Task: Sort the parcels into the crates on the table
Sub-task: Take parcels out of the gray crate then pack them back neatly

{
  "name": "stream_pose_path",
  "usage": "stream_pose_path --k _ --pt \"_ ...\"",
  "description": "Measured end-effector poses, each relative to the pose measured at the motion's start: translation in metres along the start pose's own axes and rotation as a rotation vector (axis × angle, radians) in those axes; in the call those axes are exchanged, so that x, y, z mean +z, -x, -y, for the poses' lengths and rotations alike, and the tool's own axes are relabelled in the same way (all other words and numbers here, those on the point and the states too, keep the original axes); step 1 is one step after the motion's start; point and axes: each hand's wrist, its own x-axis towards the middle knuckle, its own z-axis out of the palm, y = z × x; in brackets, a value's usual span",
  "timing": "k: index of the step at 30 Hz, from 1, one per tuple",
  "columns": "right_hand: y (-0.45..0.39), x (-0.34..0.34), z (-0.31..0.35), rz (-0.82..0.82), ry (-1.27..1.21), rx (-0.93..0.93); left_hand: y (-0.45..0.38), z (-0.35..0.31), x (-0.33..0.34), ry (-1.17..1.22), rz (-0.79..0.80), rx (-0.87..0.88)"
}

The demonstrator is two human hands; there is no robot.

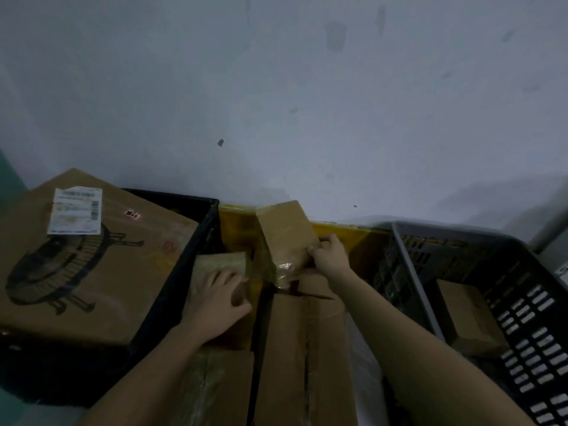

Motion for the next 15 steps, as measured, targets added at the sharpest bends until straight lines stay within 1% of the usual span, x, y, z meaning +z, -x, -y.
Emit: stream_pose_path --k 3,7,8,11,12,13,15 --pt "-0.029 0.021 0.017 0.084 0.251 -0.071 0.005 0.008 0.001 -0.021 -0.038 0.033" --pt "-0.066 0.055 0.020 0.198 0.522 -0.144 0.010 0.010 0.015 -0.087 -0.085 0.035" --pt "-0.074 0.063 0.019 0.202 0.578 -0.173 0.008 0.009 0.017 -0.105 -0.091 0.036" --pt "-0.085 0.084 0.008 0.117 0.692 -0.251 0.003 0.007 0.020 -0.090 -0.114 0.038" --pt "-0.085 0.090 0.002 0.114 0.730 -0.289 0.002 0.007 0.020 -0.094 -0.120 0.034" --pt "-0.084 0.097 -0.004 0.157 0.780 -0.330 0.002 0.008 0.021 -0.107 -0.119 0.027" --pt "-0.079 0.107 -0.020 0.331 0.969 -0.414 0.003 0.008 0.022 -0.127 -0.102 0.011"
